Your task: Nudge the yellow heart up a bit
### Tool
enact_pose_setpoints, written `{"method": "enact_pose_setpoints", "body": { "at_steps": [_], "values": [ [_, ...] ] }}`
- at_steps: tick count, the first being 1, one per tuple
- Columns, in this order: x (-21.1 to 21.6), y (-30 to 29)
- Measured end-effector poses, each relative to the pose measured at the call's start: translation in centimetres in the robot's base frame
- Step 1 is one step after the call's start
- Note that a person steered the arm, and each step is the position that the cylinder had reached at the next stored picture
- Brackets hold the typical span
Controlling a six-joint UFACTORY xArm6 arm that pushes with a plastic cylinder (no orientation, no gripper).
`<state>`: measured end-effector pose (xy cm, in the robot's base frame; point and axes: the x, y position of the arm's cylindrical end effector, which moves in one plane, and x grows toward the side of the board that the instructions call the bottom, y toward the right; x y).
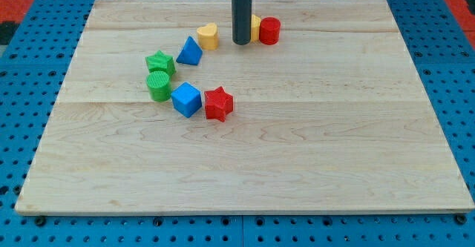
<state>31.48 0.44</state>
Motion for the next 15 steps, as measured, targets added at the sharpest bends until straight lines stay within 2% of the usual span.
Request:
{"method": "enact_pose_setpoints", "body": {
  "at_steps": [1, 2, 4, 5, 6, 8, 9, 12, 13, 15],
  "values": [
    [2.3, 0.2],
    [5.6, 7.3],
    [14.3, 27.3],
    [18.0, 30.5],
    [20.6, 30.5],
    [19.9, 30.3],
    [16.4, 27.0],
    [3.8, 2.2],
    [1.0, -2.0],
    [-0.2, -4.8]
  ]
}}
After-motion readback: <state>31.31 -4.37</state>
